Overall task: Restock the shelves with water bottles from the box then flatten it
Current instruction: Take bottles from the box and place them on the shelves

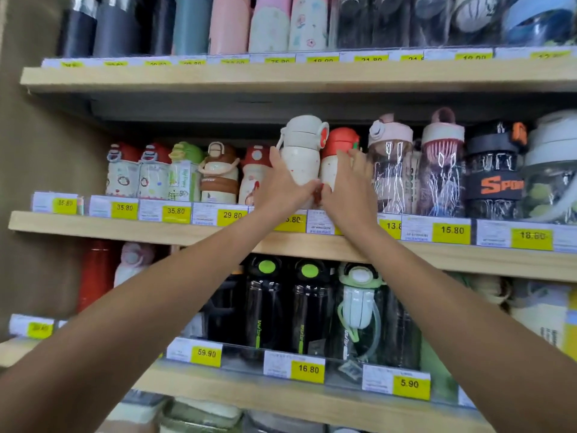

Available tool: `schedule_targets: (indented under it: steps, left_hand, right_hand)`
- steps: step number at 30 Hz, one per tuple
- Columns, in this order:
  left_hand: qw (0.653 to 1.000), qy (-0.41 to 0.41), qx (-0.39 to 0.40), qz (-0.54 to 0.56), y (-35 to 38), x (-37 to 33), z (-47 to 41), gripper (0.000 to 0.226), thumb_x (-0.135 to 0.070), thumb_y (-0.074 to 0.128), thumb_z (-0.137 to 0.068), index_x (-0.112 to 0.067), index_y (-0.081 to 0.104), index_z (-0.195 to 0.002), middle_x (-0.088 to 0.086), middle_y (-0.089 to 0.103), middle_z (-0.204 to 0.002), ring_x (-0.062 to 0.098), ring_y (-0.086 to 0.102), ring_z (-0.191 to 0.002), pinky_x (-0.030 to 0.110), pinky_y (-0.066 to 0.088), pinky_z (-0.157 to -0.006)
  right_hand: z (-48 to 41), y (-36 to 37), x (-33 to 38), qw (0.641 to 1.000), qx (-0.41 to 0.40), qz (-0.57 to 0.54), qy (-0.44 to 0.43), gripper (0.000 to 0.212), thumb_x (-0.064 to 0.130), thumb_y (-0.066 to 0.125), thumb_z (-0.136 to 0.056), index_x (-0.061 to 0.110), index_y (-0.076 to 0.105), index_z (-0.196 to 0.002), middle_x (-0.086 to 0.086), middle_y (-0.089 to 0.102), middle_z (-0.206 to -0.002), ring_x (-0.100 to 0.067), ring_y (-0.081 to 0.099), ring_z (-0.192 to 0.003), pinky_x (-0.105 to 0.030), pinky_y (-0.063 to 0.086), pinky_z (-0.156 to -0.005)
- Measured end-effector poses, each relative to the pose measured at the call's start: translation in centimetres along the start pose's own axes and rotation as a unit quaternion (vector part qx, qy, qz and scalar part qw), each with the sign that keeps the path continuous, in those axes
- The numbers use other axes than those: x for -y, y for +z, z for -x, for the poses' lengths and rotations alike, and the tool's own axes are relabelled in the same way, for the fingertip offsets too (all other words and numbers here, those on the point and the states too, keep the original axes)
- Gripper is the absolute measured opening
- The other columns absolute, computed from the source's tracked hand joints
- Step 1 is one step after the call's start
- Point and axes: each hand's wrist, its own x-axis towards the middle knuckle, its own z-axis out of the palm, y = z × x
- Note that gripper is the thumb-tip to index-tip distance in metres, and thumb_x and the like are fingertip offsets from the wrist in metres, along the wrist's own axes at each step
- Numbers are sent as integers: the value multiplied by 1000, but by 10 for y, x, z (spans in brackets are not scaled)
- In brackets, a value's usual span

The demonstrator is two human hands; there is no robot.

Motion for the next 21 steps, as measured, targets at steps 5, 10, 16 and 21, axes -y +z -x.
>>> schedule_targets:
  steps: [5, 10, 16, 21]
  left_hand:
    - [997, -45, 56, -29, -6, 3, -4, 113, -58, 64, -75, -11, -9, -148, 11, 37, -146, 34, 41, -130, 44, 40, -101]
    - [993, -54, 96, -34, -16, 3, -4, 119, -62, 64, -73, -14, -15, -148, 11, 36, -148, 33, 39, -132, 47, 37, -105]
    - [990, -54, 105, -72, -20, 0, 7, 107, -55, 65, -79, -6, 0, -147, 13, 43, -141, 33, 47, -124, 47, 43, -98]
    - [992, -9, 37, -123, -17, -1, 28, 71, -34, 58, -88, -2, 22, -139, 18, 42, -138, 35, 42, -126, 44, 36, -99]
  right_hand:
    - [2, -1, 2, 999, 15, 26, 18, 45, 20, 55, -88, 8, 43, -130, -11, 26, -148, -31, 28, -133, -45, 46, -87]
    - [3, -3, 2, 999, 16, 49, 15, 46, 17, 55, -88, 8, 43, -131, -12, 29, -145, -31, 29, -131, -44, 47, -83]
    - [8, -5, 7, 998, 38, 46, 25, 49, 14, 53, -89, 10, 40, -136, -13, 25, -148, -31, 26, -134, -43, 46, -85]
    - [18, -12, 3, 996, 79, -12, 29, 52, 15, 51, -90, 6, 37, -140, -16, 29, -147, -32, 29, -134, -42, 38, -101]
